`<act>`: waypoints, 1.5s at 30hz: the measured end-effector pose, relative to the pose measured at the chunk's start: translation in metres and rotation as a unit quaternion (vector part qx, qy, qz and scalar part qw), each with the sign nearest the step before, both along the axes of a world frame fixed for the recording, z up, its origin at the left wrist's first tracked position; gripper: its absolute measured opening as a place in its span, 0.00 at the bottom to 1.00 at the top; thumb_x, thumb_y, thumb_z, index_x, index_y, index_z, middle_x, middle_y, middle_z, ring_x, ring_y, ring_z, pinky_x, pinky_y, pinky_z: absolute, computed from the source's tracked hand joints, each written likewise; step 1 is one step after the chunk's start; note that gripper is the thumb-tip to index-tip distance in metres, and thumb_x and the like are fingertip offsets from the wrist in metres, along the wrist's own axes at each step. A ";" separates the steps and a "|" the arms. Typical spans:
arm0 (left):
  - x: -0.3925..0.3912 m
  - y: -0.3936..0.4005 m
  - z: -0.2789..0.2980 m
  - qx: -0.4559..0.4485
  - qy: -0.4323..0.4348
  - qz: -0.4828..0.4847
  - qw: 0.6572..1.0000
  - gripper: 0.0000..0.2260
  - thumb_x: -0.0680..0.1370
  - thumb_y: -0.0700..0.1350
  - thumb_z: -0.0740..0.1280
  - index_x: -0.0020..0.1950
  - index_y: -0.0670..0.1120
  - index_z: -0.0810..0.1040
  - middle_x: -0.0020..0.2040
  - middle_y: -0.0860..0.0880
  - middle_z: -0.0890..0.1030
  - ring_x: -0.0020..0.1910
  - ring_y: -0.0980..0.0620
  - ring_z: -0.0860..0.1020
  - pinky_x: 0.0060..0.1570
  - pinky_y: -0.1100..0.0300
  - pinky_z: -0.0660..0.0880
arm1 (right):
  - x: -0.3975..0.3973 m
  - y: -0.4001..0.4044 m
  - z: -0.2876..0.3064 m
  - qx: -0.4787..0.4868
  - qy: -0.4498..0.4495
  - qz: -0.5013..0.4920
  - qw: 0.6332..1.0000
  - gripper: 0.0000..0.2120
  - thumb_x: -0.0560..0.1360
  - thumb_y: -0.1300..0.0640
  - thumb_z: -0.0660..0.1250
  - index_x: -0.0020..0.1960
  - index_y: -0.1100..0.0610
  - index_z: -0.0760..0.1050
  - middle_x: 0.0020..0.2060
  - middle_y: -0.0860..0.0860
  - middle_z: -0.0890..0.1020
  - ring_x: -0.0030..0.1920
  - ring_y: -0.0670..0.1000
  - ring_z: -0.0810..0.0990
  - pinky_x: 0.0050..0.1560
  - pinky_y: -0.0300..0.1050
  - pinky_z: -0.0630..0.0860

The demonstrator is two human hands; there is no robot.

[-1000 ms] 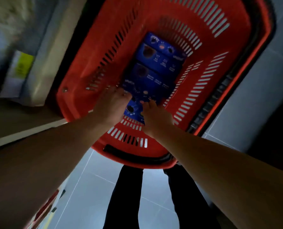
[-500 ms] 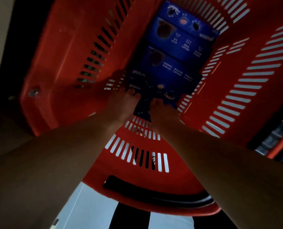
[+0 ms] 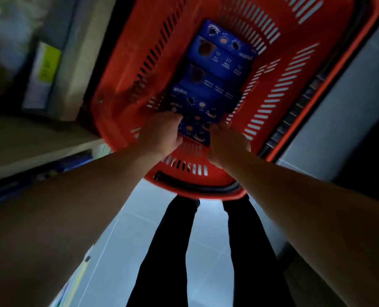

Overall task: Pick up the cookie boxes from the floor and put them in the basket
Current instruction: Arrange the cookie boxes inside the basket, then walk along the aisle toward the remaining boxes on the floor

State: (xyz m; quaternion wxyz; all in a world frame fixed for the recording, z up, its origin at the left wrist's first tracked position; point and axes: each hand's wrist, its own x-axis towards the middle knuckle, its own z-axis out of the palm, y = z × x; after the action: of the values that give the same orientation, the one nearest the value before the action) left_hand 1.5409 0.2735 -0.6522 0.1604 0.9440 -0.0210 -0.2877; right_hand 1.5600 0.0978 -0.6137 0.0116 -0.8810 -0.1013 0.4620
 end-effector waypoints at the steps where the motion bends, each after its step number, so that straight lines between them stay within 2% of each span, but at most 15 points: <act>1: -0.007 -0.004 0.025 -0.009 -0.004 0.013 1.000 0.20 0.70 0.47 0.73 0.60 0.43 0.77 0.56 0.43 0.80 0.55 0.42 0.79 0.56 0.48 0.76 | -0.004 -0.004 0.024 0.011 -0.011 -0.004 1.000 0.31 0.74 0.51 0.70 0.72 0.55 0.62 0.65 0.54 0.69 0.64 0.59 0.71 0.56 0.55 0.75; 6: -0.041 -0.027 0.153 -0.041 -0.010 0.079 0.996 0.19 0.71 0.48 0.71 0.59 0.43 0.77 0.54 0.42 0.81 0.53 0.41 0.79 0.54 0.48 0.76 | -0.020 -0.018 0.147 0.045 -0.050 0.000 0.998 0.26 0.73 0.52 0.70 0.67 0.56 0.66 0.61 0.55 0.72 0.61 0.60 0.73 0.55 0.56 0.75; 10: -0.072 -0.045 0.234 -0.068 -0.025 0.159 0.985 0.17 0.72 0.46 0.70 0.59 0.44 0.77 0.54 0.44 0.81 0.55 0.43 0.78 0.54 0.54 0.74 | -0.032 -0.032 0.222 0.069 -0.068 0.026 0.995 0.27 0.73 0.49 0.70 0.67 0.56 0.66 0.61 0.55 0.72 0.62 0.60 0.73 0.58 0.57 0.74; 15: -0.130 -0.073 0.319 -0.065 -0.076 0.292 0.951 0.21 0.73 0.51 0.67 0.64 0.46 0.76 0.57 0.43 0.81 0.57 0.42 0.78 0.56 0.51 0.74 | -0.055 -0.050 0.297 0.108 -0.095 0.136 0.980 0.30 0.72 0.49 0.71 0.68 0.57 0.64 0.64 0.56 0.69 0.63 0.60 0.71 0.59 0.55 0.73; 20: -0.208 -0.105 0.386 -0.031 -0.096 0.399 0.911 0.25 0.75 0.48 0.69 0.72 0.48 0.70 0.69 0.46 0.74 0.68 0.45 0.71 0.63 0.56 0.67 | -0.100 -0.057 0.352 0.172 -0.139 0.270 0.937 0.32 0.71 0.45 0.71 0.68 0.59 0.65 0.64 0.58 0.71 0.64 0.63 0.70 0.62 0.58 0.72; 24: -0.284 -0.122 0.418 -0.006 -0.101 0.474 0.875 0.27 0.75 0.51 0.68 0.73 0.46 0.69 0.70 0.45 0.73 0.68 0.44 0.72 0.63 0.55 0.69 | -0.152 -0.054 0.382 0.202 -0.148 0.375 0.893 0.29 0.71 0.47 0.71 0.66 0.59 0.67 0.63 0.58 0.71 0.63 0.62 0.71 0.59 0.56 0.73; 29: -0.386 -0.144 0.440 0.018 -0.116 0.580 0.806 0.28 0.76 0.53 0.68 0.73 0.46 0.68 0.70 0.45 0.73 0.68 0.43 0.71 0.65 0.52 0.69 | -0.227 -0.037 0.405 0.230 -0.119 0.523 0.812 0.31 0.72 0.45 0.68 0.69 0.58 0.66 0.65 0.55 0.70 0.68 0.59 0.66 0.66 0.52 0.66; 34: -0.492 -0.161 0.451 0.041 -0.138 0.690 0.709 0.28 0.75 0.53 0.69 0.73 0.46 0.69 0.70 0.45 0.73 0.68 0.43 0.71 0.66 0.51 0.70 | -0.317 0.001 0.416 0.243 -0.114 0.643 0.717 0.33 0.73 0.41 0.66 0.72 0.57 0.63 0.67 0.53 0.69 0.70 0.56 0.64 0.70 0.49 0.63; 38: -0.591 -0.171 0.458 0.052 -0.141 0.764 0.628 0.28 0.75 0.53 0.69 0.73 0.47 0.69 0.70 0.45 0.72 0.68 0.43 0.71 0.65 0.49 0.70 | -0.408 0.029 0.424 0.253 -0.104 0.706 0.653 0.34 0.72 0.41 0.68 0.71 0.57 0.63 0.68 0.53 0.68 0.70 0.57 0.63 0.69 0.50 0.63; 42: -0.693 -0.190 0.463 0.068 -0.148 0.816 0.555 0.28 0.75 0.53 0.68 0.73 0.49 0.67 0.72 0.48 0.71 0.69 0.44 0.70 0.64 0.50 0.71 | -0.519 0.047 0.428 0.262 -0.096 0.747 0.603 0.36 0.72 0.41 0.68 0.73 0.56 0.62 0.70 0.53 0.66 0.71 0.57 0.62 0.68 0.50 0.64; 45: -0.770 -0.205 0.463 0.077 -0.146 0.847 0.505 0.27 0.76 0.52 0.68 0.74 0.49 0.66 0.72 0.48 0.70 0.70 0.45 0.69 0.64 0.53 0.69 | -0.602 0.053 0.429 0.268 -0.096 0.774 0.565 0.36 0.72 0.41 0.68 0.73 0.56 0.62 0.69 0.53 0.67 0.70 0.56 0.63 0.67 0.49 0.65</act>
State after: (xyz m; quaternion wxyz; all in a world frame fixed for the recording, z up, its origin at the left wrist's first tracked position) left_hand 0.7714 0.0686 -0.1894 0.2494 0.5491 0.7875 0.1271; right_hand 0.9583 0.1512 -0.1848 -0.1246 -0.4608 -0.8643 0.1586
